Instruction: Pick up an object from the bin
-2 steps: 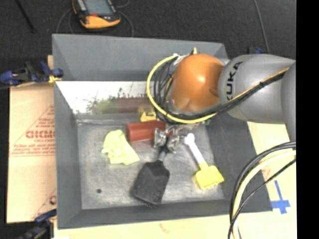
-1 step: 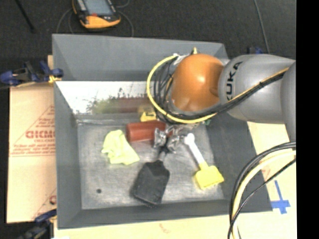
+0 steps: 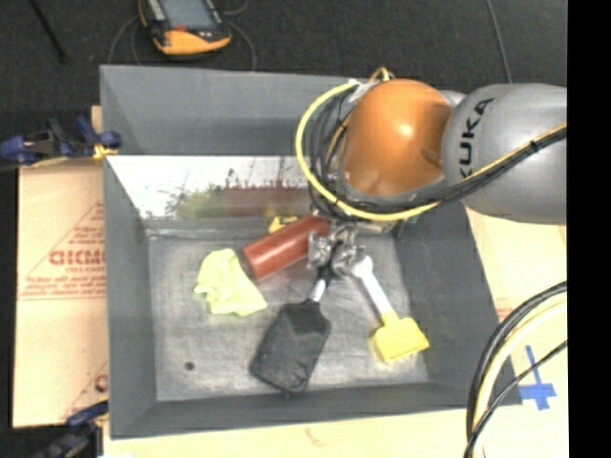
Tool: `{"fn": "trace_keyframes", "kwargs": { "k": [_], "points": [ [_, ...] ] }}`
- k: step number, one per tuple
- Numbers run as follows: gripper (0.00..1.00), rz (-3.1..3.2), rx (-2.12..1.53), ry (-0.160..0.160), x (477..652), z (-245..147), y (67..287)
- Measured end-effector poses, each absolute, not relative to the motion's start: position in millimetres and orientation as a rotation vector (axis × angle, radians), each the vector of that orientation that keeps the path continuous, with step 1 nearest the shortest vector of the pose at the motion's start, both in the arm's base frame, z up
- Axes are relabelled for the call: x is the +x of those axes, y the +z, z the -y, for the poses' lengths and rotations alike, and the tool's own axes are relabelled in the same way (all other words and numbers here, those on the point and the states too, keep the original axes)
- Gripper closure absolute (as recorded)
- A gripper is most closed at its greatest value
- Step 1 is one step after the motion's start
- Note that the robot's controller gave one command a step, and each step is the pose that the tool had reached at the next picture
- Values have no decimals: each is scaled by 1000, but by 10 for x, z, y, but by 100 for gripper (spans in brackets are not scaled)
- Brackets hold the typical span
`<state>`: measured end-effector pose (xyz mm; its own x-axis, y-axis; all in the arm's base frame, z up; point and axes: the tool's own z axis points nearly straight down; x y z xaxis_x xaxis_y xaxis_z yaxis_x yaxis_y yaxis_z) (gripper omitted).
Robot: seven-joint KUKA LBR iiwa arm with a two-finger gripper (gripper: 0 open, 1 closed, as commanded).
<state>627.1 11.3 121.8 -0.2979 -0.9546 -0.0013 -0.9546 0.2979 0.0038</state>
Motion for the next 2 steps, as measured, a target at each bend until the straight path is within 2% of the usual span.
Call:
{"fn": "trace_keyframes", "kwargs": {
  "k": [1,2],
  "points": [
    [100,1797,2582,0,6105,-270,1798],
    [100,1798,2580,-2,6103,-271,1794]
  ]
}}
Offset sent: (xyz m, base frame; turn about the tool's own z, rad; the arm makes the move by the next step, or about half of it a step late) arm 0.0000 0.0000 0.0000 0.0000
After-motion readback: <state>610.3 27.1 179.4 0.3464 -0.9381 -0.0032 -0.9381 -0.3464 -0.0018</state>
